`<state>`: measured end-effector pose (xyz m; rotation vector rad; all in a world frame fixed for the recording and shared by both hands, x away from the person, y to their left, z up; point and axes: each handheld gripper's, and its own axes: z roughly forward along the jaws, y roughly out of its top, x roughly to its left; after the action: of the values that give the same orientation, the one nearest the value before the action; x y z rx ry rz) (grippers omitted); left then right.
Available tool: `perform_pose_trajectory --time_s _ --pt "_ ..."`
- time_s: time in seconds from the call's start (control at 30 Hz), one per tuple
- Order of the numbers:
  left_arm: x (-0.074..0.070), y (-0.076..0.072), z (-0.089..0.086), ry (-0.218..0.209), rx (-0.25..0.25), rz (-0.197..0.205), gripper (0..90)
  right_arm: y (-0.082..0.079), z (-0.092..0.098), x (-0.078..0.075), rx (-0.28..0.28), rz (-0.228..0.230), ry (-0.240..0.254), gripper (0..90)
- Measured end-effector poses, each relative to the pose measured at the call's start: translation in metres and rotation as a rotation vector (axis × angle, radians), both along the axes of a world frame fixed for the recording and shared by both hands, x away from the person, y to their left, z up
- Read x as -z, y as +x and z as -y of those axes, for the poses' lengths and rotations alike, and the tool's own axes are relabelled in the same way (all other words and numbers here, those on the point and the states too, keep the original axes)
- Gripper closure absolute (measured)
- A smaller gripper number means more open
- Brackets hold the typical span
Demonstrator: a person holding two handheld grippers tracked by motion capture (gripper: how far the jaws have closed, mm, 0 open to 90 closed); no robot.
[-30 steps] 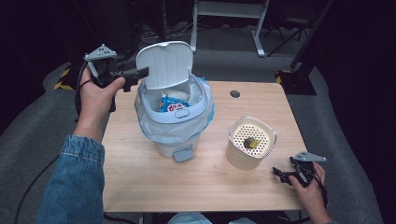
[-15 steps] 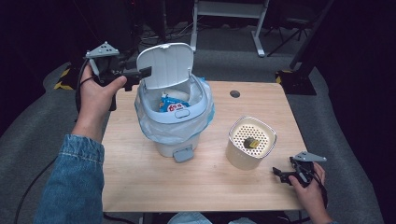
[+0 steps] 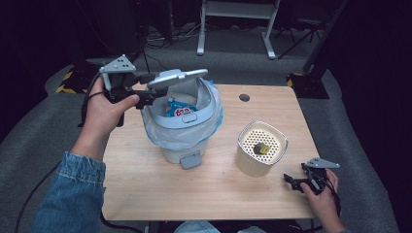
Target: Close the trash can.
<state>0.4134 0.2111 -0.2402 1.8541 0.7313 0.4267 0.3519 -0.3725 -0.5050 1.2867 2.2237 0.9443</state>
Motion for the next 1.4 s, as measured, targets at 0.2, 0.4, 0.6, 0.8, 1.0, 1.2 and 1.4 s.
perform_pose_trajectory --time_s 0.2,0.4,0.6,0.8,1.0,1.2,1.4 --pt "0.010 -0.003 0.017 0.016 0.058 -0.021 35.2 0.000 0.000 0.000 0.000 0.000 0.000 6.2" --pt "0.017 -0.001 0.033 0.012 0.101 -0.064 36.9 0.000 0.000 0.000 0.000 0.000 0.000 6.2" --pt "0.024 0.003 0.044 0.035 0.109 -0.123 42.5 0.000 0.000 0.000 -0.003 0.001 -0.001 6.0" --pt "0.029 0.007 0.046 0.052 0.080 -0.128 56.4 0.000 0.000 0.000 -0.004 0.001 -0.001 6.0" --pt "0.030 0.007 0.047 0.073 0.069 -0.107 63.8 0.000 0.000 0.000 -0.004 0.001 -0.001 6.0" --pt "0.032 0.004 0.052 0.106 0.045 -0.060 64.2 0.000 0.000 0.000 -0.004 0.001 -0.001 6.0" --pt "0.033 0.003 0.054 0.117 0.037 -0.047 64.6 0.000 0.000 0.000 -0.004 0.001 -0.001 6.0"
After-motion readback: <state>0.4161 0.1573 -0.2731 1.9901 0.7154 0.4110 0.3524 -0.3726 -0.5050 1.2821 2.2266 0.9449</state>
